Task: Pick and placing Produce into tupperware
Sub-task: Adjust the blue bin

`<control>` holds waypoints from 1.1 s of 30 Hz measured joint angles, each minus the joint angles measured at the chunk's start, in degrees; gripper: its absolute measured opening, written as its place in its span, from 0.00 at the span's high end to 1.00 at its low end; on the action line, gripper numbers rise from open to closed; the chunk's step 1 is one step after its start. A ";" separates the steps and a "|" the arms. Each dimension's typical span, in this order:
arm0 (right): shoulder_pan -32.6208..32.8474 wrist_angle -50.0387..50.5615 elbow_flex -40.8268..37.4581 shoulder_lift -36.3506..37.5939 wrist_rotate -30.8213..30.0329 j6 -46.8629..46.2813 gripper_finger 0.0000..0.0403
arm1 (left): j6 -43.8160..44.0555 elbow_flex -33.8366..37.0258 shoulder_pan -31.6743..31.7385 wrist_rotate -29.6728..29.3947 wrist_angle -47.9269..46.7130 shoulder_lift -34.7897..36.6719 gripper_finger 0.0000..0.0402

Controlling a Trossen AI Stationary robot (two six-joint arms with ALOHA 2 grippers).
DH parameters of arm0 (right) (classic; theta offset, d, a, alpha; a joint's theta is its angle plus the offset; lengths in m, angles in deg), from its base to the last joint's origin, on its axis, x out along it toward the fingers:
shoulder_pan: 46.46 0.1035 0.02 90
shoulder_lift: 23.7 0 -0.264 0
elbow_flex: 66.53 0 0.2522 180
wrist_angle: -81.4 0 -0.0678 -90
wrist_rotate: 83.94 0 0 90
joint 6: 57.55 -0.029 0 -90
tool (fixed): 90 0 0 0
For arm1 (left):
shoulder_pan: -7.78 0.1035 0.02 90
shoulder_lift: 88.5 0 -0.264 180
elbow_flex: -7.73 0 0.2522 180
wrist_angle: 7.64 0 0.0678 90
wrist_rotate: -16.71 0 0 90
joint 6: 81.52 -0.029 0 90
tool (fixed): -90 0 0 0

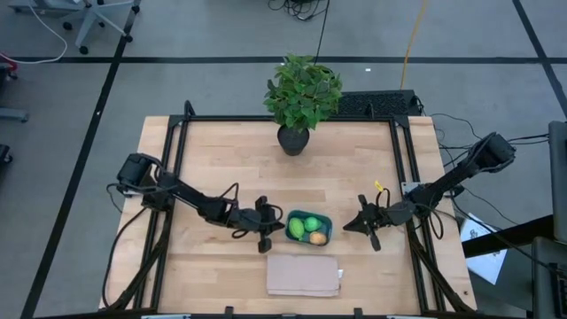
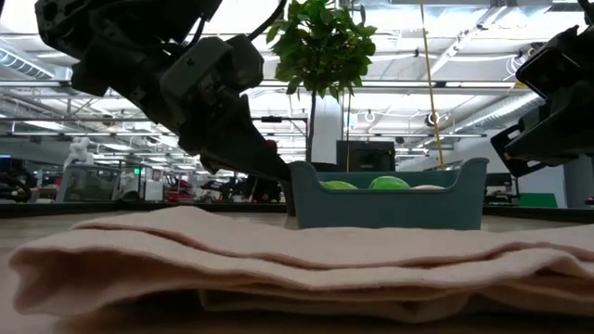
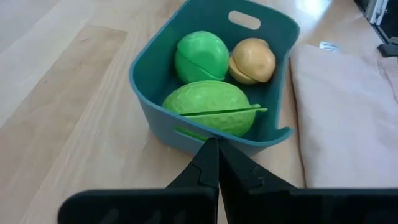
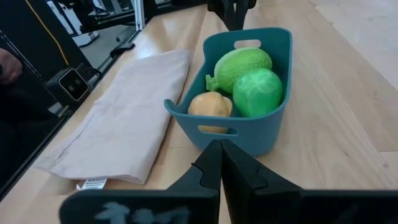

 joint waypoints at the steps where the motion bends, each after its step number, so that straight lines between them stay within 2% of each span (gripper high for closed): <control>1: 0.00 0.01 0.00 0.00 0.00 0.05 1.00 | 0.00 0.00 -0.21 -0.02 0.21 0.00 1.00; 24: -0.85 0.06 0.02 0.02 0.02 0.31 1.00 | 0.92 0.02 -2.48 -0.37 2.81 0.00 1.00; 33: -0.83 0.58 0.02 0.02 1.83 -0.63 1.00 | 1.85 0.02 -2.09 -1.88 0.19 -0.01 1.00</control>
